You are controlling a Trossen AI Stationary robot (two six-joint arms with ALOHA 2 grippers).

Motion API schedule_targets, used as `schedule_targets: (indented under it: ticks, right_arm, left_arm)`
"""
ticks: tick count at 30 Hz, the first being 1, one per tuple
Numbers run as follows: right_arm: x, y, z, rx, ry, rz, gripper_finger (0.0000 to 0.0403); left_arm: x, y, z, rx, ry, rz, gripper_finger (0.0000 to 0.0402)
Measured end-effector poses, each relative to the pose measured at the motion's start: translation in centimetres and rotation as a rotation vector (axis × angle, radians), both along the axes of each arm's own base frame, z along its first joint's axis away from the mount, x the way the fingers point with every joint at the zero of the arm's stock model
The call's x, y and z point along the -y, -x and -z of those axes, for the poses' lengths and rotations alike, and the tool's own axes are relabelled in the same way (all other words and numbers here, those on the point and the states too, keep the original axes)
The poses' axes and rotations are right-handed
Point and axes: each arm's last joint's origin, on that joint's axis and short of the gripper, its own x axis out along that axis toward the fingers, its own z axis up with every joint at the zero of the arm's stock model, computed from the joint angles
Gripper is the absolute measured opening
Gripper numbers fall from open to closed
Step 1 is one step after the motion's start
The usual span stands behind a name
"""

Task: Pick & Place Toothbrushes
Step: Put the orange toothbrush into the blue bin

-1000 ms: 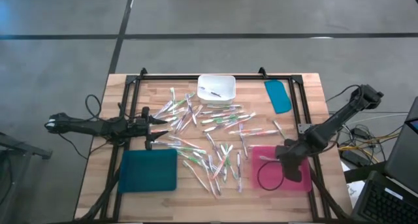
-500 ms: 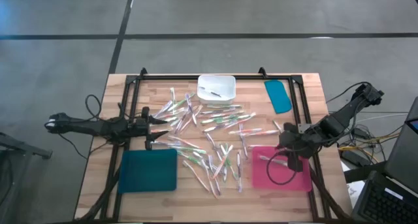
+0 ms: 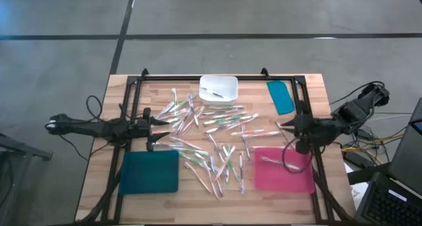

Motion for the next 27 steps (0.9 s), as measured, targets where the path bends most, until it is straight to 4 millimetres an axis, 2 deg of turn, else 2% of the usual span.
schedule_targets:
  ticks: [3,8,11,14,24,27]
  right_arm:
    - [0.8,-0.4,0.5,0.035,-0.019,-0.009,0.0013]
    - [2.6,-0.9,1.2,0.001,-0.027,-0.034,0.0008]
    - [3.6,-0.4,1.2,-0.001,-0.041,-0.051,0.0008]
    - [4.4,0.8,1.2,0.053,-0.027,-0.066,0.0008]
    - [5.0,6.3,3.8,0.243,-0.001,-0.038,0.0008]
    - [5.1,7.7,3.4,0.335,-0.004,-0.042,0.0008]
  left_arm:
    - [0.0,0.0,0.0,0.000,0.000,0.000,0.0202]
    - [0.0,0.0,0.0,0.000,0.000,0.000,0.0202]
    - [0.0,0.0,0.0,-0.001,0.000,0.000,0.0202]
    - [0.0,0.0,0.0,0.000,0.000,0.000,0.0202]
    - [0.0,0.0,0.0,-0.001,0.000,0.002,0.0202]
    - [0.3,0.1,0.1,-0.028,0.011,0.113,0.0202]
